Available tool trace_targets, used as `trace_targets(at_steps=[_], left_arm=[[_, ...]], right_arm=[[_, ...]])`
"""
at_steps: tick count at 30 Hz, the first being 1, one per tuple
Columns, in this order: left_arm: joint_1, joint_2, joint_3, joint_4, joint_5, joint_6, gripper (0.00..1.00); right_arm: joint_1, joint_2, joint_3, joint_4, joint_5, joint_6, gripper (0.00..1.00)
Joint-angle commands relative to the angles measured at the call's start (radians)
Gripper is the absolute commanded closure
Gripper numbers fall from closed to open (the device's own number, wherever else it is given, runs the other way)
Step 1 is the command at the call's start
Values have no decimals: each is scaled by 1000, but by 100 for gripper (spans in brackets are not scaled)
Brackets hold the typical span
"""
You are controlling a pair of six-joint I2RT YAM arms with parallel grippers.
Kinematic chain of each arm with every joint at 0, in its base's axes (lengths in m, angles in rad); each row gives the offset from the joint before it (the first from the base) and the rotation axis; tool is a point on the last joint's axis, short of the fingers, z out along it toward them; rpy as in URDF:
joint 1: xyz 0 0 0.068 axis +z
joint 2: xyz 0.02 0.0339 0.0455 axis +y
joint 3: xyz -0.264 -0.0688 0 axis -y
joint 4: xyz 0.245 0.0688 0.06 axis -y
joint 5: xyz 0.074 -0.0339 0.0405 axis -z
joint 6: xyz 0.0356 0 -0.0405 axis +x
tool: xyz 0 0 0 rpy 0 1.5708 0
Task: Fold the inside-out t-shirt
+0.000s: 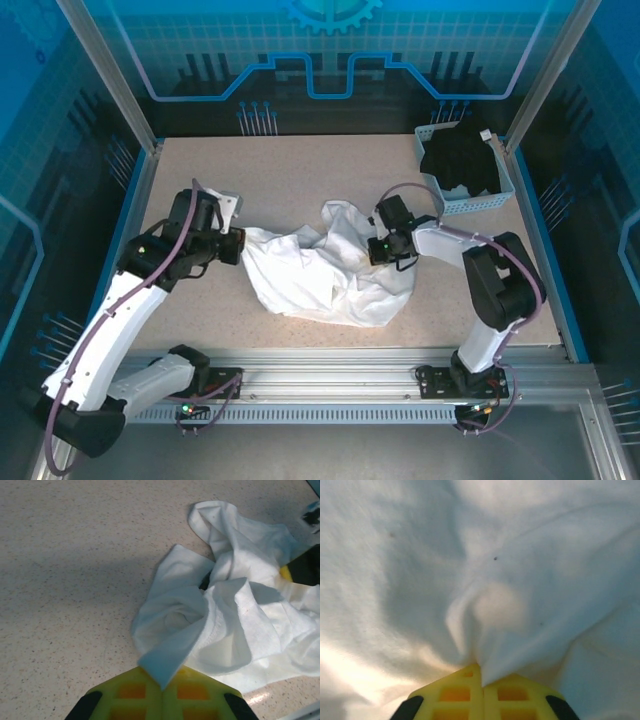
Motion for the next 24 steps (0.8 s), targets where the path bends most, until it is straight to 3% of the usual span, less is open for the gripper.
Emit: trace_targets(at_steps=[1, 5, 11, 18, 24], left_arm=[[59, -35, 54, 46, -34, 0, 100], [130, -55, 106, 94, -27, -40, 100], [260, -59, 226, 134, -18, -99, 100], [369, -19, 404, 132, -5, -136, 100], [373, 8, 312, 149, 35, -146, 100]], right_arm=[[-54, -198, -5, 46, 22, 0, 100], [-129, -447, 17, 8, 43, -6, 100], [-217, -669, 127, -88, 43, -30, 100], [-242, -710, 250, -196, 24, -81, 100], [-224, -630, 185, -150, -65, -31, 97]])
